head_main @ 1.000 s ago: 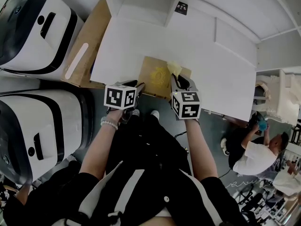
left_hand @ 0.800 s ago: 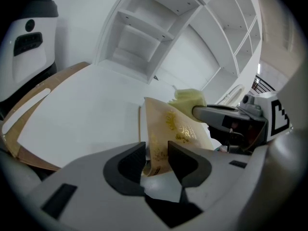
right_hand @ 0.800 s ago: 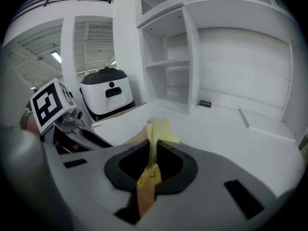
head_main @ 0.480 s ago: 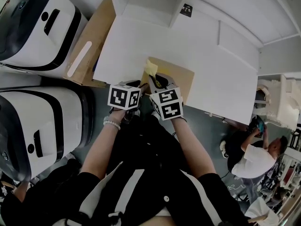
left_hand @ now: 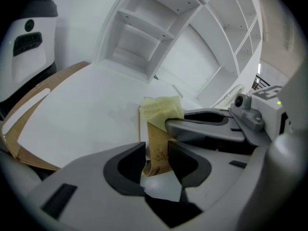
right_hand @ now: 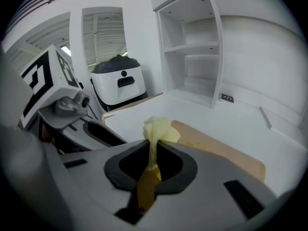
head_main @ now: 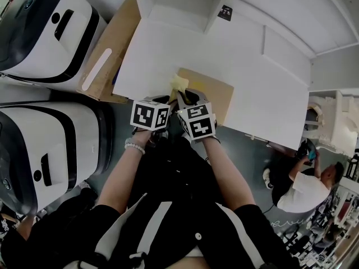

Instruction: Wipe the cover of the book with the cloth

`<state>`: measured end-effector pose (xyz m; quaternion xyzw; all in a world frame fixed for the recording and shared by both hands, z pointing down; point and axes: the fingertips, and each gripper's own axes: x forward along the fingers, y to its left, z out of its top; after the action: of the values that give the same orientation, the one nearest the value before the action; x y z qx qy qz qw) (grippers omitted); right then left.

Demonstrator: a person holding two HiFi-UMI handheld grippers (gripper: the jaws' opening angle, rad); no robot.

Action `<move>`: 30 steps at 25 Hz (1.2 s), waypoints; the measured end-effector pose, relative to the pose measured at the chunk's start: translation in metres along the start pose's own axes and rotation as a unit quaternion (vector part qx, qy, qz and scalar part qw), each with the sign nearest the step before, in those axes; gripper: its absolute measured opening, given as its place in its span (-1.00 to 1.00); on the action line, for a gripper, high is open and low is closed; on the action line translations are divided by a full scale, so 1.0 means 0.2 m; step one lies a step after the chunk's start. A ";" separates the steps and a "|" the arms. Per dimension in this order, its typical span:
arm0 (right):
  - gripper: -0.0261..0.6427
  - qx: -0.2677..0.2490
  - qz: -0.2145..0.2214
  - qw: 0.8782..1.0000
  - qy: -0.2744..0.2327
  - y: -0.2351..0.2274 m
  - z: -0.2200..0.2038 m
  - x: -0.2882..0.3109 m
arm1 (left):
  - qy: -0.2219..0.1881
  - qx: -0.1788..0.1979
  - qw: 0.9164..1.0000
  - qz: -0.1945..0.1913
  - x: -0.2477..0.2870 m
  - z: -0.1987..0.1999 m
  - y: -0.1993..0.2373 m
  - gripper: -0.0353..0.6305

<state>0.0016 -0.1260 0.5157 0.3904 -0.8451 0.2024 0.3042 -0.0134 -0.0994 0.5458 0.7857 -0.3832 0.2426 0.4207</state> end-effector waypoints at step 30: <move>-0.82 0.075 -0.120 0.990 0.014 -0.50 -0.36 -0.43 | 0.006 0.001 1.000 0.000 0.00 0.00 0.00 -0.46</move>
<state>0.1490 -0.0997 0.5214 0.5081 -0.7700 0.2329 0.3078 -0.0132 -0.0988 0.5467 0.7844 -0.3806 0.2477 0.4224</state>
